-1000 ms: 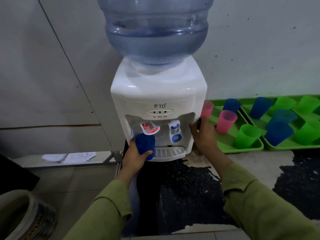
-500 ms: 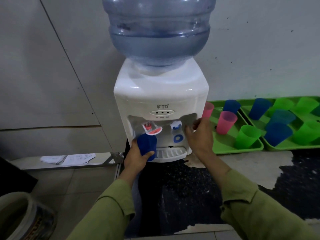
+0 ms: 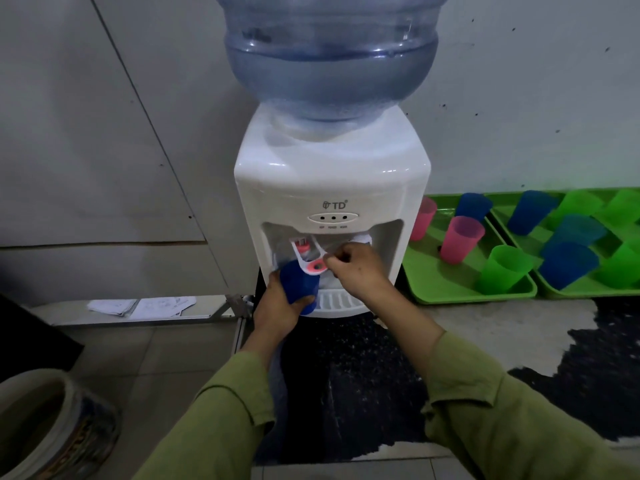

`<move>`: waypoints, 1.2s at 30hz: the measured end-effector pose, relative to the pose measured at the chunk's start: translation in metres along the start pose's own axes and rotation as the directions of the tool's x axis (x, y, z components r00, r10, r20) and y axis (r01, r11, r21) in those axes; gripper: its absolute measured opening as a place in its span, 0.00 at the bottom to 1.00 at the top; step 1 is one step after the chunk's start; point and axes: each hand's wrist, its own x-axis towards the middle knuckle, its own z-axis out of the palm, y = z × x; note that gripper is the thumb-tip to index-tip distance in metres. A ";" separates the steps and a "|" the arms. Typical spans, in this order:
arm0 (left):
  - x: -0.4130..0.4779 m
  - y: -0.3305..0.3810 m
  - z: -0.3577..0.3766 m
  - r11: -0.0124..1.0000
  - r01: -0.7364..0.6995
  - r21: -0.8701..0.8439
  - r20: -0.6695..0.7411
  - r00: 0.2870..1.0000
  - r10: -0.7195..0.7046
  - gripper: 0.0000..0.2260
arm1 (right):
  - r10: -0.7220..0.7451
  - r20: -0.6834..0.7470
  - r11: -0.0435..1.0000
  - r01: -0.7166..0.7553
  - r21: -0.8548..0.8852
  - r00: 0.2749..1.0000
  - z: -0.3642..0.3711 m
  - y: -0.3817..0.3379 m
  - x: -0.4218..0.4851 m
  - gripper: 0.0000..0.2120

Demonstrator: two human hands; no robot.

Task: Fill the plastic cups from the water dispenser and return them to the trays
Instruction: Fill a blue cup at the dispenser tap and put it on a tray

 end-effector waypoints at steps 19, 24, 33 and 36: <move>-0.007 0.003 0.006 0.996 0.040 -0.082 -0.027 0.999 -0.043 0.32 | 0.066 0.073 0.992 -0.058 -0.109 0.995 0.028 0.030 0.004 0.10; -0.017 0.007 0.013 0.993 0.055 -0.105 -0.081 0.995 -0.063 0.31 | -0.010 0.184 0.992 0.033 -0.122 0.983 0.008 0.050 -0.015 0.10; -0.048 0.031 0.035 0.974 0.154 -0.169 -0.168 0.969 -0.182 0.31 | -0.047 0.213 0.959 0.104 -0.265 0.976 -0.049 0.121 -0.031 0.08; -0.061 0.040 0.051 0.958 0.215 -0.189 -0.211 0.944 -0.253 0.33 | -0.058 0.146 0.952 0.098 -0.289 0.988 -0.079 0.152 -0.033 0.09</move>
